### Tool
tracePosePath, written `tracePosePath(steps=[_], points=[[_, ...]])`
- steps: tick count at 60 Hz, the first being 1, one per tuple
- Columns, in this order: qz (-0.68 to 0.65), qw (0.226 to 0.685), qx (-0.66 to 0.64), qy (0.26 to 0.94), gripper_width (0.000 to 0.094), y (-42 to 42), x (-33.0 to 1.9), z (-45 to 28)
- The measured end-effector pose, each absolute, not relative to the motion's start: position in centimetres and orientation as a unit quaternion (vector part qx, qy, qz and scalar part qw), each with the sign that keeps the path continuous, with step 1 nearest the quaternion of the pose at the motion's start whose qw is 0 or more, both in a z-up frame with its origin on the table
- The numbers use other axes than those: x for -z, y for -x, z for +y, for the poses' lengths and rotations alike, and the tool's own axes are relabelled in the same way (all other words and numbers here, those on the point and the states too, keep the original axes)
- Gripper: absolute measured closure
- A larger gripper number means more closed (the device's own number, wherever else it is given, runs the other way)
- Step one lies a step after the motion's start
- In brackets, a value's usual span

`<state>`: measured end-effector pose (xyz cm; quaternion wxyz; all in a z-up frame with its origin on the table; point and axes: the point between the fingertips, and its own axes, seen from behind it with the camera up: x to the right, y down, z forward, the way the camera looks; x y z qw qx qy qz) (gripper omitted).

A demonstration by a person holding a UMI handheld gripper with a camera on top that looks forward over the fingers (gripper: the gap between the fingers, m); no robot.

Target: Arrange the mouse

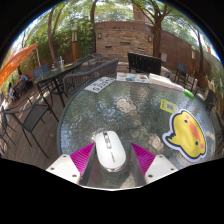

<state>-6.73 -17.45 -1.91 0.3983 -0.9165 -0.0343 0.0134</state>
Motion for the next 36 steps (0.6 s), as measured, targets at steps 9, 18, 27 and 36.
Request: tracePosePath(steps=[9, 18, 27, 36], points=[[-0.047, 0.403, -0.006, 0.914, 0.0459, 6.7, 1.9, -17.4], [-0.062, 0.401, -0.009, 0.914, 0.0563, 7.1, 1.3, -17.5], [-0.082, 0.457, -0.045, 0.884, 0.0567, 8.8, -6.1, -16.3], [-0.058, 0.553, -0.095, 0.826, 0.0572, 7.0, -20.7, -13.5]])
